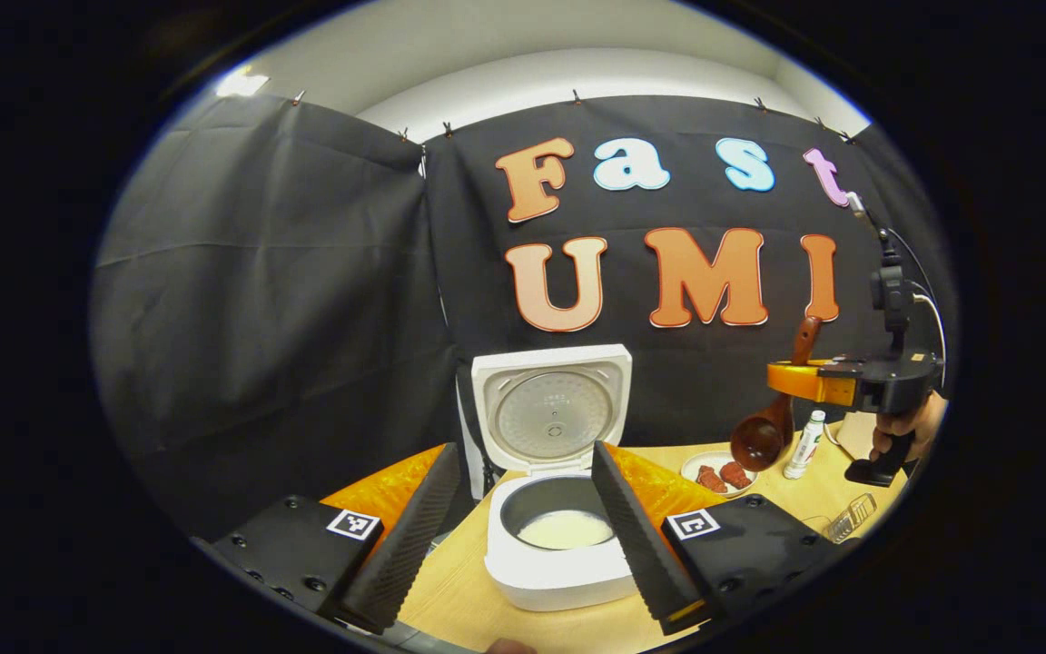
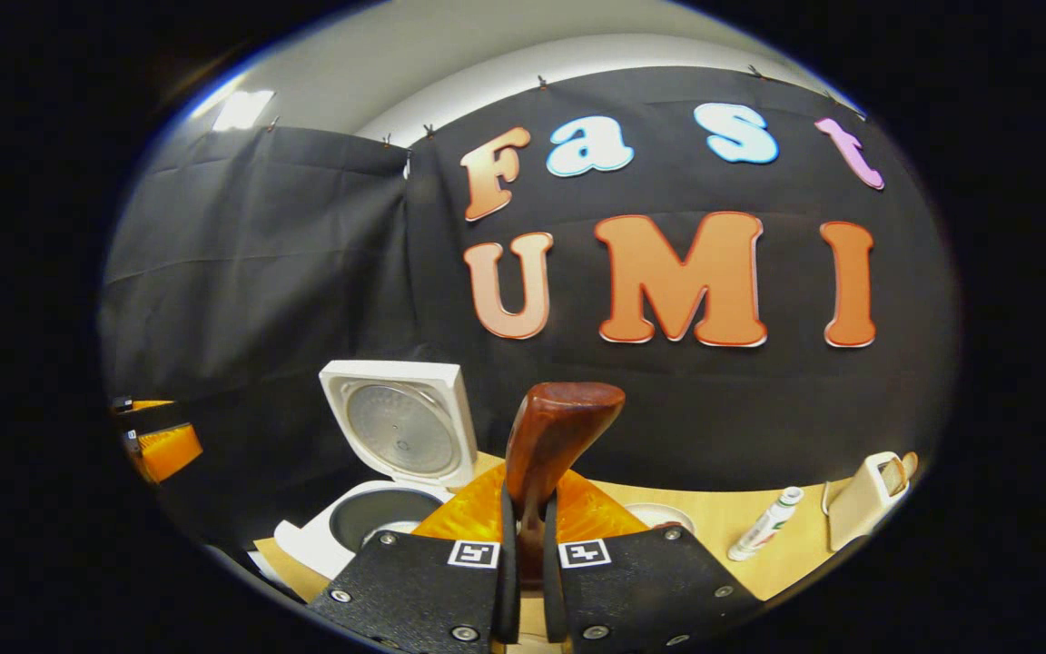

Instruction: Close the left gripper, press the button to open the rice cooker; take a wooden spoon from the chopstick holder with the right hand, scoop a spoonful of rice and pour it into the rice cooker, then put the wooden spoon back into the chopstick holder.

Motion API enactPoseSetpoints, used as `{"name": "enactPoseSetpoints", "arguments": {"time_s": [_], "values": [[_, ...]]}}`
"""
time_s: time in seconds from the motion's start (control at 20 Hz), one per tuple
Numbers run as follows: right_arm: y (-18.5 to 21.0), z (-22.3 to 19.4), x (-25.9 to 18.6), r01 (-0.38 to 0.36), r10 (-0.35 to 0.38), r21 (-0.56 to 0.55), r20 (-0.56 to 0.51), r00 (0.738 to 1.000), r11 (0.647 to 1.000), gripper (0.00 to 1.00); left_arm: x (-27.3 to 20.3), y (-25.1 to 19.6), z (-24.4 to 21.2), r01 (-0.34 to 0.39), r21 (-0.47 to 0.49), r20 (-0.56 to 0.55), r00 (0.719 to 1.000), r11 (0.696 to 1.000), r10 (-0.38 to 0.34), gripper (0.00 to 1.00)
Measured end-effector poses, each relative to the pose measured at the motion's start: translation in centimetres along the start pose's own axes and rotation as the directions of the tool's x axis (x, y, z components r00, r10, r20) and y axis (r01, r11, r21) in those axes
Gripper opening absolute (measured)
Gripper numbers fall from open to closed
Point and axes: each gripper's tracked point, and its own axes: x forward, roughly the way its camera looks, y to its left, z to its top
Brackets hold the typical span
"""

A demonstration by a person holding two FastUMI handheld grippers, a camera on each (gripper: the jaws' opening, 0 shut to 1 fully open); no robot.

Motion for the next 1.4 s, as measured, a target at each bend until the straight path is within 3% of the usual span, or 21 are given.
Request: {"name": "enactPoseSetpoints", "arguments": {"time_s": [0.35, 0.7, 1.05, 1.4], "values": [[-10.9, -5.0, -7.9, 0.242, -0.236, 0.061, -0.084, 0.968, 0.968, 0.1, 0.8, -4.2, 0.5, 0.068, 0.006, -0.004, 0.998, 0.998, -0.068, 0.99], [-17.1, -10.8, -14.6, 0.396, -0.372, 0.125, -0.181, 0.911, 0.91, 0.1, 1.3, -8.5, 1.3, 0.123, 0.014, -0.003, 0.992, 0.992, -0.123, 0.99], [-21.4, -14.7, -18.0, 0.494, -0.453, 0.19, -0.221, 0.864, 0.849, 0.1, 1.1, -11.6, 1.6, 0.155, 0.018, -0.013, 0.988, 0.988, -0.155, 0.99], [-23.5, -19.4, -18.9, 0.521, -0.464, 0.28, -0.247, 0.851, 0.806, 0.1, 0.7, -13.0, 1.9, 0.153, 0.038, -0.018, 0.988, 0.988, -0.152, 0.99]]}}
